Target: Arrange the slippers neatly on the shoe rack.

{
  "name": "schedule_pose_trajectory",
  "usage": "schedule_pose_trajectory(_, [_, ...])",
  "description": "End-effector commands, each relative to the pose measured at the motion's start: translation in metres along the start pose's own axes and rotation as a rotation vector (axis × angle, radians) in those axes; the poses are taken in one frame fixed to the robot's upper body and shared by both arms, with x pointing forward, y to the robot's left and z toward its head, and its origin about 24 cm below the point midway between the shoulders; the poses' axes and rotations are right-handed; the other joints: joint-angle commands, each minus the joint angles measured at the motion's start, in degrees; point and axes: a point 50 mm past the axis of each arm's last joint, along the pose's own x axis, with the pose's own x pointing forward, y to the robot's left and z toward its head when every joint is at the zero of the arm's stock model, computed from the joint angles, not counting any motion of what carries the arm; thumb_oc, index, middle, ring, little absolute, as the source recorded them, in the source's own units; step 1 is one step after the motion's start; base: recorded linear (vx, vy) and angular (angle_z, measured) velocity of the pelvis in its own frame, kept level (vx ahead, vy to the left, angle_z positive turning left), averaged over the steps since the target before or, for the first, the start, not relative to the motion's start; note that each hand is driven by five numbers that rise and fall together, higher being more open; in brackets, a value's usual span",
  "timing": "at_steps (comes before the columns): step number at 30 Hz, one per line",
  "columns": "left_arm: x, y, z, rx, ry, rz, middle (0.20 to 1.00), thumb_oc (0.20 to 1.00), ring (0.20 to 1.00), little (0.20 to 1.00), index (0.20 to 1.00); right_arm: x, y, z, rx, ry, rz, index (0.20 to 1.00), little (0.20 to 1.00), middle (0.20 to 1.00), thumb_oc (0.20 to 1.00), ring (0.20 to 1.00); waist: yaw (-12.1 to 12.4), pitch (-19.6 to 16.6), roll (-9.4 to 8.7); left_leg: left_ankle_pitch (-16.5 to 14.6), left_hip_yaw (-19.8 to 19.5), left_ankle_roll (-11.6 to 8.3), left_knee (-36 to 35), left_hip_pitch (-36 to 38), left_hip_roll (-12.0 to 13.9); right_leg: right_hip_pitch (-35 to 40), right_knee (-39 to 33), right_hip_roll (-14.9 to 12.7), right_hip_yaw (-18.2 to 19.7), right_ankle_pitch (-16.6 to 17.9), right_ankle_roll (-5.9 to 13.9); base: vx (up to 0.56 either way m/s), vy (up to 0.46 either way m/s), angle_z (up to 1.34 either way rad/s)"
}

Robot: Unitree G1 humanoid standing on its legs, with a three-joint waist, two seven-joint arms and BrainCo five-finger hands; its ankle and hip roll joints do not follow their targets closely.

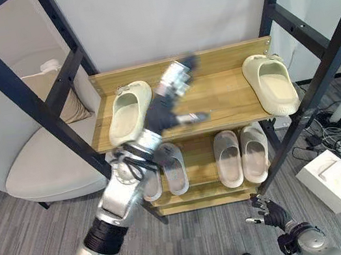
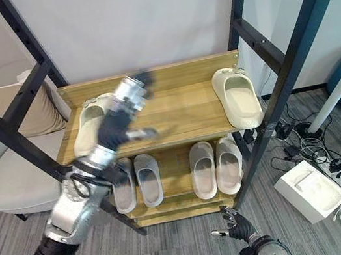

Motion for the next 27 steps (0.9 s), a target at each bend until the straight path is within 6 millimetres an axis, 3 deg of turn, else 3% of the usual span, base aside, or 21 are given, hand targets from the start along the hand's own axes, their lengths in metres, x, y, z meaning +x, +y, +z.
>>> schedule_pose_trajectory(1, [0.021,0.008,0.008,0.329,-0.115,0.098,1.000,1.000,1.000,1.000,1.000,0.007,0.009,0.027,0.017,-0.127,0.041,1.000,1.000,1.000,1.000,1.000,0.8,-0.6,-3.28,-4.7,1.5,-3.14,0.0,4.0,1.6,-0.2,-0.3,-4.4,-0.7,-0.7,5.02,0.04,-0.010,0.03])
schedule_pose_trajectory(2, [0.024,0.017,0.005,0.493,-0.101,0.113,1.000,1.000,1.000,1.000,1.000,0.008,0.009,0.028,0.014,-0.130,0.047,1.000,1.000,1.000,1.000,1.000,0.8,-0.8,-3.24,-4.7,1.7,-3.16,0.0,4.1,1.7,-0.2,-0.3,-4.3,-0.5,-0.8,5.05,0.04,-0.007,0.00])
schedule_pose_trajectory(4, [0.027,0.021,0.004,0.559,-0.104,0.124,1.000,1.000,1.000,1.000,1.000,0.009,0.010,0.030,0.015,-0.137,0.048,1.000,1.000,1.000,1.000,1.000,0.8,-0.7,-3.36,-4.8,1.9,-3.19,0.0,4.3,1.8,-0.1,-0.3,-4.3,-0.5,-0.8,5.07,0.02,-0.001,-0.04])
schedule_pose_trajectory(9, [0.041,0.059,-0.009,0.985,-0.034,0.199,1.000,1.000,1.000,1.000,1.000,0.011,0.014,0.034,0.002,-0.155,0.081,1.000,1.000,1.000,1.000,1.000,0.1,-0.9,-3.06,-5.1,2.3,-3.18,0.0,4.6,2.1,-0.2,-0.3,-4.0,0.2,-1.1,5.26,0.03,0.000,-0.08])
schedule_pose_trajectory(12, [0.044,0.066,-0.013,1.063,-0.014,0.205,1.000,1.000,1.000,1.000,1.000,0.011,0.013,0.036,-0.002,-0.163,0.082,1.000,1.000,1.000,1.000,1.000,0.0,-0.7,-3.13,-5.1,2.3,-3.18,0.0,4.6,2.1,-0.3,-0.3,-4.0,0.3,-1.1,5.30,0.00,-0.001,-0.01])
schedule_pose_trajectory(16, [0.049,0.097,-0.019,1.345,0.073,0.209,1.000,1.000,1.000,1.000,1.000,0.011,0.012,0.039,-0.018,-0.180,0.091,1.000,1.000,1.000,1.000,1.000,-0.7,-0.3,-2.99,-5.1,2.8,-3.03,0.0,4.4,2.3,-1.0,-0.3,-3.7,1.0,-1.0,5.48,0.00,-0.001,-0.02])
schedule_pose_trajectory(27, [0.036,0.137,-0.035,1.577,0.269,0.148,1.000,1.000,1.000,1.000,1.000,0.008,0.009,0.039,-0.015,-0.196,0.079,1.000,1.000,1.000,1.000,1.000,-1.4,0.7,-3.20,-4.9,3.5,-2.82,0.0,3.6,2.5,-2.7,-0.3,-3.4,2.3,-0.6,5.69,0.00,-0.003,-0.07])
